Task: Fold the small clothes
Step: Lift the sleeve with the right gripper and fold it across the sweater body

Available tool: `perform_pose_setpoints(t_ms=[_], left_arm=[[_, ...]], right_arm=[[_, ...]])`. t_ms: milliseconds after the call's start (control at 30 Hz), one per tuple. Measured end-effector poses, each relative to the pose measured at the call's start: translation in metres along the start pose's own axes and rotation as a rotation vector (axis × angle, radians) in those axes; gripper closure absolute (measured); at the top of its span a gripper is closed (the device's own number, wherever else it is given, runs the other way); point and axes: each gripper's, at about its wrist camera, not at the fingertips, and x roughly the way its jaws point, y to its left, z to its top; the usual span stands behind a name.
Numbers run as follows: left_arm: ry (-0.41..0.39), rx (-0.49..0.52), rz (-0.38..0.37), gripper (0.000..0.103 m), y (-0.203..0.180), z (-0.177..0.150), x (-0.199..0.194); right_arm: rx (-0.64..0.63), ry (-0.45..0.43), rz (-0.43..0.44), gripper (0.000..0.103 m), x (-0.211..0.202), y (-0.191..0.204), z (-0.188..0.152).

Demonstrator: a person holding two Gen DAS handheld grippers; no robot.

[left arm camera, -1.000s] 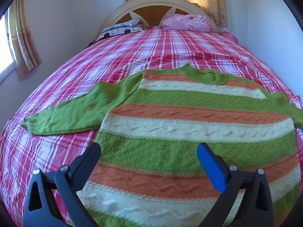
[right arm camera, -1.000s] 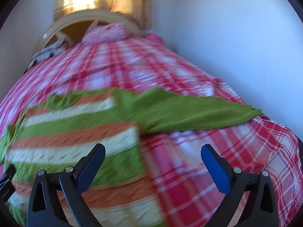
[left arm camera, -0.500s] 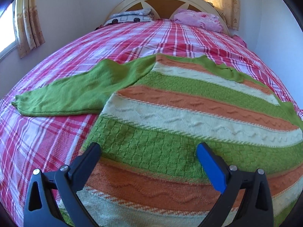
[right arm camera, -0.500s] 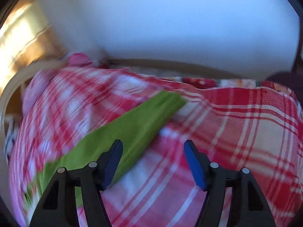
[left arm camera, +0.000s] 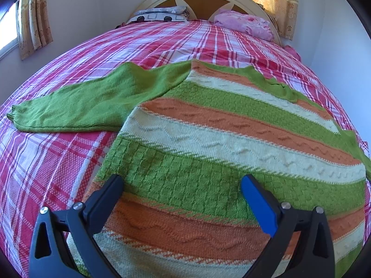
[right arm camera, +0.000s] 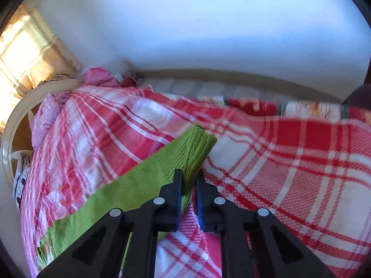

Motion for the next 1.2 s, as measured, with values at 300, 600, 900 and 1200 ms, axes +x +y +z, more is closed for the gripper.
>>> perform_pose_setpoints(t_ms=[300, 600, 900, 1200], left_arm=[[-0.002, -0.009, -0.016, 0.000, 0.002, 0.000, 0.000], [-0.004, -0.011, -0.024, 0.000, 0.004, 0.000, -0.001], [0.009, 0.012, -0.067, 0.000, 0.010, 0.001, -0.011], [-0.109, -0.080, -0.003, 0.000, 0.088, 0.009, -0.062]], right_arm=[[-0.288, -0.100, 0.028, 0.095, -0.077, 0.094, -0.019], [-0.368, -0.125, 0.170, 0.096, -0.114, 0.134, -0.022], [-0.596, -0.036, 0.426, 0.096, -0.156, 0.254, -0.113], [-0.782, 0.065, 0.589, 0.096, -0.146, 0.397, -0.261]])
